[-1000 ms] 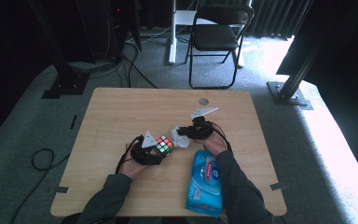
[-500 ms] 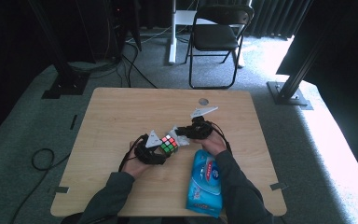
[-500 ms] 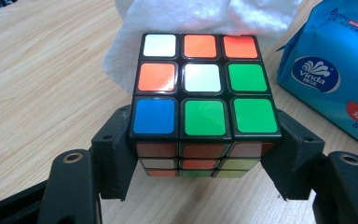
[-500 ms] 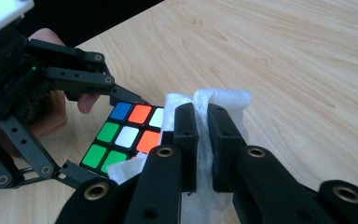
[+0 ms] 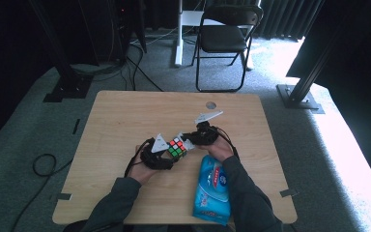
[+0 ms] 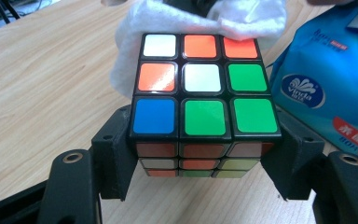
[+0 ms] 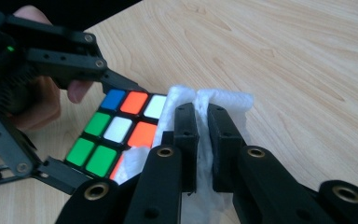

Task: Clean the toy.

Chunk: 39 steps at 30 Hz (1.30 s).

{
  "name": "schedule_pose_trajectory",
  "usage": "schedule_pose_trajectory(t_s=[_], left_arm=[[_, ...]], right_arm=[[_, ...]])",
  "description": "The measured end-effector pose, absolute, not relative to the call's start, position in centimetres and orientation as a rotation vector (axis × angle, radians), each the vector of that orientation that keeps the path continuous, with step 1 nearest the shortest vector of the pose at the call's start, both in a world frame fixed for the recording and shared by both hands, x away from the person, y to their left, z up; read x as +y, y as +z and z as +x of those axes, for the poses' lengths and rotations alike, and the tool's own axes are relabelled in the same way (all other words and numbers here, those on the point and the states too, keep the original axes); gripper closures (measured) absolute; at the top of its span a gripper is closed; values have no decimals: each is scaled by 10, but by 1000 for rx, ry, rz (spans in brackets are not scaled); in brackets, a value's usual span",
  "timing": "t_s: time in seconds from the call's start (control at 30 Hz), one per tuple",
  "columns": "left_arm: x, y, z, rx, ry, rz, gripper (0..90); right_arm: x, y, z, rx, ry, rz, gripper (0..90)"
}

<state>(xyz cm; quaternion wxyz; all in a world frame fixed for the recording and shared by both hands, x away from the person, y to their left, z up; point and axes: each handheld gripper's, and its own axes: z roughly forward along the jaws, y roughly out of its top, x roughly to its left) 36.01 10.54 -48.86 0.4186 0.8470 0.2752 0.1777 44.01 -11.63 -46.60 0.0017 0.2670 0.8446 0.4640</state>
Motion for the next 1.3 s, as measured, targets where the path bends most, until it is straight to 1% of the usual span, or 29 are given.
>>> schedule_pose_trajectory(t_s=[0.57, 0.87, 1.3], left_arm=[[109, -473, 359, 673, 438, 2075, 344], [108, -476, 360, 683, 440, 2079, 344], [112, -487, 366, 735, 445, 2111, 344]], right_arm=[[-115, -473, 444, 2691, 1387, 877, 839], [-116, -472, 444, 2695, 1397, 880, 839], [-121, -464, 441, 2676, 1513, 863, 840]])
